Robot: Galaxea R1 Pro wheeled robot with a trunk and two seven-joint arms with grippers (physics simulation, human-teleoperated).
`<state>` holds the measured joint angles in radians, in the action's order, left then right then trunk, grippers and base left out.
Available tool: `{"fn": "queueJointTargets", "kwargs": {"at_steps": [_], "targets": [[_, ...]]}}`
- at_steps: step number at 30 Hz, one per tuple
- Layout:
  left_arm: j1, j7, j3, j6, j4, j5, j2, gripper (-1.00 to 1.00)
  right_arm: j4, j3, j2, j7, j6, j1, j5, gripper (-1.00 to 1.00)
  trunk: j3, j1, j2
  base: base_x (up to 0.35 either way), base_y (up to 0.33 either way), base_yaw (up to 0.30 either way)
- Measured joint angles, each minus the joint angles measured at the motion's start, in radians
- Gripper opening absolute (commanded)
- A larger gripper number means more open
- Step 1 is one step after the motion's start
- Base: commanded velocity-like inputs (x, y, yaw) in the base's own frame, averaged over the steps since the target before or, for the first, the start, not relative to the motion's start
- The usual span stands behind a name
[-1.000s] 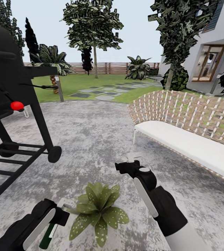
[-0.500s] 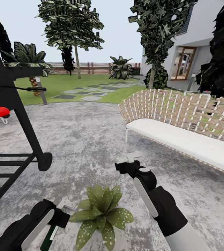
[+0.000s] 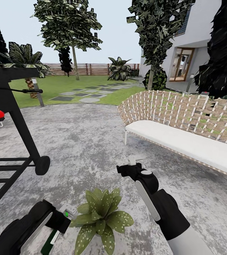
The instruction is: Pick up the pesticide atomizer in the garden and spray insectifuge to fully cover both potted plants in the garden.
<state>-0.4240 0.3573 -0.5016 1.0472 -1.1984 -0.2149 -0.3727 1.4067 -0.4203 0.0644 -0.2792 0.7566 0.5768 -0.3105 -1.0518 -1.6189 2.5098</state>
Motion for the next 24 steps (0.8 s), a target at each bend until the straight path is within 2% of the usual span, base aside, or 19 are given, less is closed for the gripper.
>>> {"fn": "queueJointTargets", "kwargs": {"at_steps": [2, 5, 8, 10, 13, 14, 15, 24], "targets": [[-0.012, 0.055, 0.0, 0.0, -0.001, 0.034, -0.013, -1.0, 0.0, 0.0, 0.0, 0.0, 0.0, 0.0, 0.0, 1.0, 0.0, 0.0, 0.0, 0.0, 0.0, 0.0], [-0.02, 0.125, 0.001, 0.0, 0.009, 0.065, -0.015, -1.0, 0.0, 0.0, 0.0, 0.0, 0.0, 0.0, 0.0, 1.0, 0.0, 0.0, 0.0, 0.0, 0.0, 0.0], [-0.031, 0.142, 0.0, 0.0, 0.033, 0.072, -0.01, -1.0, 0.0, 0.0, 0.0, 0.0, 0.0, 0.0, 0.0, 1.0, 0.0, 0.0, 0.0, 0.0, 0.0, 0.0], [-0.071, 0.138, -0.001, 0.0, 0.055, 0.078, 0.006, -1.0, 0.0, 0.0, 0.0, 0.0, 0.0, 0.0, 0.0, 1.0, 0.0, 0.0, 0.0, 0.0, 0.0, 0.0], [-0.099, 0.142, -0.002, 0.0, 0.111, 0.205, 0.068, -1.0, 0.0, 0.0, 0.0, 0.0, 0.0, 0.0, 0.0, 1.0, 0.0, 0.0, 0.0, 0.0, 0.0, 0.0], [-0.105, 0.143, -0.002, 0.0, 0.132, 0.233, 0.085, -1.0, 0.0, 0.0, 0.0, 0.0, 0.0, 0.0, 0.001, 1.0, 0.0, 0.0, 0.0, 0.0, 0.0, 0.0], [-0.111, 0.143, -0.002, 0.0, 0.141, 0.245, 0.092, -1.0, 0.0, 0.0, 0.0, 0.0, 0.0, 0.0, 0.001, 1.0, 0.0, 0.0, 0.0, 0.0, 0.0, 0.0], [-0.118, 0.139, -0.002, 0.0, 0.164, 0.258, 0.116, -1.0, 0.0, 0.0, 0.0, 0.0, -0.001, 0.0, 0.001, 1.0, 0.0, 0.0, 0.0, 0.0, 0.0, 0.0]]}}
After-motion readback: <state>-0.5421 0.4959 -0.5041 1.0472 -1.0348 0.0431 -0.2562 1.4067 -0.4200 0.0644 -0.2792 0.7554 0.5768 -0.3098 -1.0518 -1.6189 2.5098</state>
